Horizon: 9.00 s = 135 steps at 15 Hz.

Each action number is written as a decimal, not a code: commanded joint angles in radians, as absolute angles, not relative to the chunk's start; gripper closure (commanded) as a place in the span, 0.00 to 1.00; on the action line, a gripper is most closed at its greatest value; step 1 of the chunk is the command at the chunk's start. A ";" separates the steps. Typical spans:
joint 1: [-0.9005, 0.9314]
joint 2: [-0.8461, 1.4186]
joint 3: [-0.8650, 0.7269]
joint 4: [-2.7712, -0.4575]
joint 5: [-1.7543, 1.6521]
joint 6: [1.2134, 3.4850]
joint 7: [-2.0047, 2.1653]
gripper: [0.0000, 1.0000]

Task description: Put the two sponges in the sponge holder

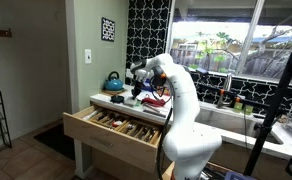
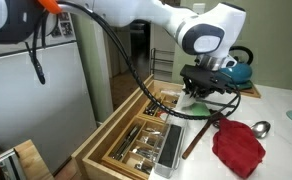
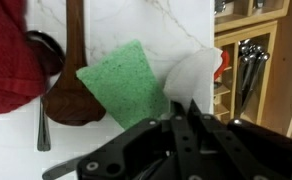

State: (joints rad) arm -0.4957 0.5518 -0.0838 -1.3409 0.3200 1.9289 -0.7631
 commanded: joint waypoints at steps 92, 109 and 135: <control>-0.332 -0.023 -0.315 -2.279 -0.112 2.700 -0.774 0.16; -0.275 0.131 -0.260 -1.923 0.168 2.514 -0.822 0.00; -0.529 0.447 -0.111 -1.673 0.575 2.355 -0.621 0.00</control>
